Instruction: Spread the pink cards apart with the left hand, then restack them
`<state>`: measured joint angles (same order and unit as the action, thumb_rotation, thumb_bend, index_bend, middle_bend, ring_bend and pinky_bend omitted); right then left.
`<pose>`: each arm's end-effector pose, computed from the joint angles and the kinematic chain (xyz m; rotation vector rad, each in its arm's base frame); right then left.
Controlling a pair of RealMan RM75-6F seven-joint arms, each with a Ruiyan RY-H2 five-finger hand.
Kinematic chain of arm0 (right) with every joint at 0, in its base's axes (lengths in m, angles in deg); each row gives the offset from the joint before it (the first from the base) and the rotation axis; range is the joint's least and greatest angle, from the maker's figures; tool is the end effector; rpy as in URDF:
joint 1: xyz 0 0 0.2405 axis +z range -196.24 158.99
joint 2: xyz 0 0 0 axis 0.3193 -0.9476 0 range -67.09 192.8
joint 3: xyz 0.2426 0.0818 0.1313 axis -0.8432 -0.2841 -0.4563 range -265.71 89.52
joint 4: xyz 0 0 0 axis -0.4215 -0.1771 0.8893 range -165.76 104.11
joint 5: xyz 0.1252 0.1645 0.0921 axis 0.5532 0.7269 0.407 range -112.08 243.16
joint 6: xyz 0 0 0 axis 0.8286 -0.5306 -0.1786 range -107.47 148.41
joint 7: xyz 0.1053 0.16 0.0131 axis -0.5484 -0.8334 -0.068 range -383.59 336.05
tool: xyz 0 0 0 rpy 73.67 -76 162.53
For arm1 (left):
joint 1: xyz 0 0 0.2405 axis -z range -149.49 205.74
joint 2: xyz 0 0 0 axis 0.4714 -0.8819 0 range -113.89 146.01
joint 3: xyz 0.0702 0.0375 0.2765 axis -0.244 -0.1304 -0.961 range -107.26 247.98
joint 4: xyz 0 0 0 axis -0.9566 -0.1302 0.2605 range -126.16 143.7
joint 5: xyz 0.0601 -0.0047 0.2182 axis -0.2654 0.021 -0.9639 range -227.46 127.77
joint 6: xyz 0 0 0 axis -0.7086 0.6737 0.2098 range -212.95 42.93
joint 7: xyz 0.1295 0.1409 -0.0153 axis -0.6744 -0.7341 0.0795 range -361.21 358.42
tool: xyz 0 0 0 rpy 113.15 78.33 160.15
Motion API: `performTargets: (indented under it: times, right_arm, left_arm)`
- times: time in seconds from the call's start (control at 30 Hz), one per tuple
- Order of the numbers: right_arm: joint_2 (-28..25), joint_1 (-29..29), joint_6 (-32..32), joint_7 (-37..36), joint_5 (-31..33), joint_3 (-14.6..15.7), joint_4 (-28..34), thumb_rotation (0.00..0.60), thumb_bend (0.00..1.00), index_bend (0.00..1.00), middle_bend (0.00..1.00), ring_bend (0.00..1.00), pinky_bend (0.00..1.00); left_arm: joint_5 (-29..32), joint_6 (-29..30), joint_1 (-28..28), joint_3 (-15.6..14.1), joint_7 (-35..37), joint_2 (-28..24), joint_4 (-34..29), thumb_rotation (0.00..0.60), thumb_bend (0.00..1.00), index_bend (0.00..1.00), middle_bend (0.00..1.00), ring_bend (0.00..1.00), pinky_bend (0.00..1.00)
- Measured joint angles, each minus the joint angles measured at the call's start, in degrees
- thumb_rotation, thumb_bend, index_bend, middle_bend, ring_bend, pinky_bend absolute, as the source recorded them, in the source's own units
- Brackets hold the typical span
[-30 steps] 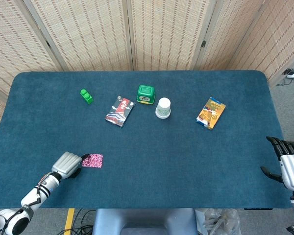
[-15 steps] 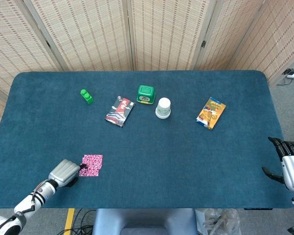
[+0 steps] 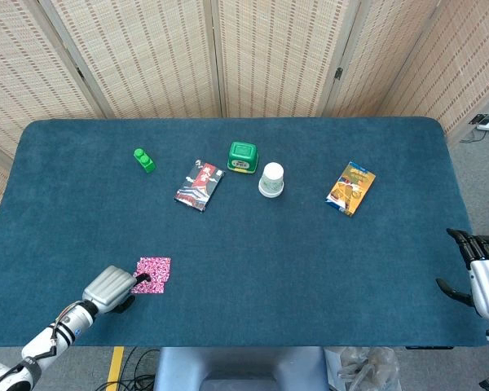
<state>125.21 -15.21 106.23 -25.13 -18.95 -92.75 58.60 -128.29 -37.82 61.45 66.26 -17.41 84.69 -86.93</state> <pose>-0.3641 -0.2315 0.1852 1.3352 -0.8505 0.8639 -0.2684 0.3105 0.0011 -2.1620 -0.9202 -0.5177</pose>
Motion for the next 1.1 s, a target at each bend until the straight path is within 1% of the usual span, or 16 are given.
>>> performTargets:
  times: [0.2,0.5,0.77,0.9,1.1]
  right_arm:
    - [0.1,0.0,-0.3,-0.1,0.2,0.0,-0.3,0.6,0.22,0.12,0.22,0.2,0.18]
    - [0.1,0.2,-0.6,-0.2,0.3,-0.1,-0.5,0.6,0.22,0.12,0.22,0.2,0.18]
    - [0.2,0.0,-0.5,-0.7,0.3,0.0,-0.8,0.6,0.22,0.12,0.22,0.2,0.19]
    - [0.2,-0.3,-0.3,-1.0,0.4,0.0,-1.0,0.6,0.22,0.12,0.22,0.2,0.19]
    - [0.1,-0.6,0.3,-1.5,0.1,0.1,-1.3,0.6,0.22,0.12,0.22,0.2,0.19]
  left_arm:
    - [3.6,-0.9,0.8,1.3,-1.0,2.6,3.3,0.6,0.54,0.27,1.0,0.93,1.0]
    - [6.4,-2.3,1.3,0.9,-2.6,3.7,4.7,0.6,0.54,0.27,1.0,0.93,1.0]
    - [7.4,-3.5,1.7,0.0,-3.3,2.7,2.4,0.6,0.54,0.27,1.0,0.93,1.0]
    - [7.7,-3.8,1.8,-0.8,-3.9,1.7,-0.2,0.6,0.54,0.27,1.0,0.93,1.0]
    - [7.9,-2.8,1.4,-2.1,-5.7,0.5,-3.6,0.6,0.54,0.27,1.0,0.93,1.0]
